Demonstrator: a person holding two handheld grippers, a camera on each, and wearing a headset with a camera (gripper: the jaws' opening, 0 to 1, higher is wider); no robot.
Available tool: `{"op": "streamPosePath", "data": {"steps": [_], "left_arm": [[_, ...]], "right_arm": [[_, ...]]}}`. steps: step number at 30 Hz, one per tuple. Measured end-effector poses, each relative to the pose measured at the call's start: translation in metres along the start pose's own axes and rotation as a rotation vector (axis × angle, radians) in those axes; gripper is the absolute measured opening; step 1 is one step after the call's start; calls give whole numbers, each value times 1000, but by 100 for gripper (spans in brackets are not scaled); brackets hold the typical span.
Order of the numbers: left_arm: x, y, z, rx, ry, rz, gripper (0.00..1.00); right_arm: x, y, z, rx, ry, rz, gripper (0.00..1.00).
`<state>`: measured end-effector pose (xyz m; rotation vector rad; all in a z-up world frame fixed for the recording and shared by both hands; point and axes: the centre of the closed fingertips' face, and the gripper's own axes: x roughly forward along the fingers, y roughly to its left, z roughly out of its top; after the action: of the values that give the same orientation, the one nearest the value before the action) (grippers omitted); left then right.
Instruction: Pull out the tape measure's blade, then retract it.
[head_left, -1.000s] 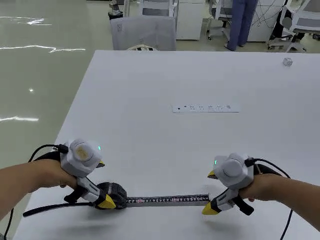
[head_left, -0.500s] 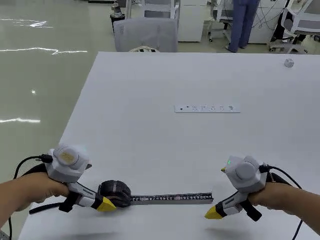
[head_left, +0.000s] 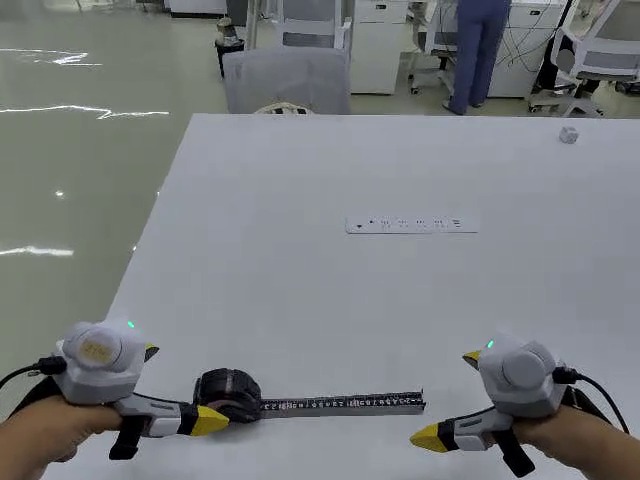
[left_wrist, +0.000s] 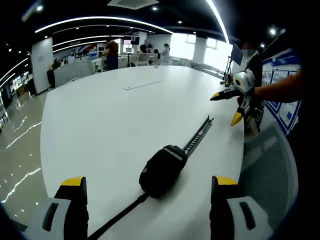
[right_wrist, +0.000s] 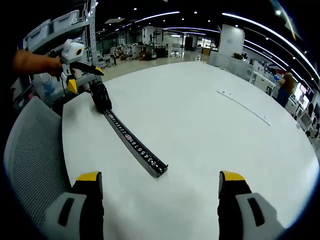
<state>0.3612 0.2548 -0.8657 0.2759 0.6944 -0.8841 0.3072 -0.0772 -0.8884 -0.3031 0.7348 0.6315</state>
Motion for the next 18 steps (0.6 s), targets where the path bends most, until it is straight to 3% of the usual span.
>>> {"op": "streamPosePath", "data": {"steps": [2, 5, 10, 18], "left_arm": [[-5, 3, -4, 2, 0, 1, 100], [-13, 6, -3, -41, -50, 32, 100], [-31, 8, -12, -75, -79, 61, 100], [-54, 5, -25, -102, -99, 101, 100]], "right_arm": [[-6, -1, -3, 7, -7, -25, 100], [-16, -2, -2, 32, -29, -46, 100], [-29, -1, -12, 46, -29, -69, 100], [-46, 16, -20, 54, -50, -73, 100]]}}
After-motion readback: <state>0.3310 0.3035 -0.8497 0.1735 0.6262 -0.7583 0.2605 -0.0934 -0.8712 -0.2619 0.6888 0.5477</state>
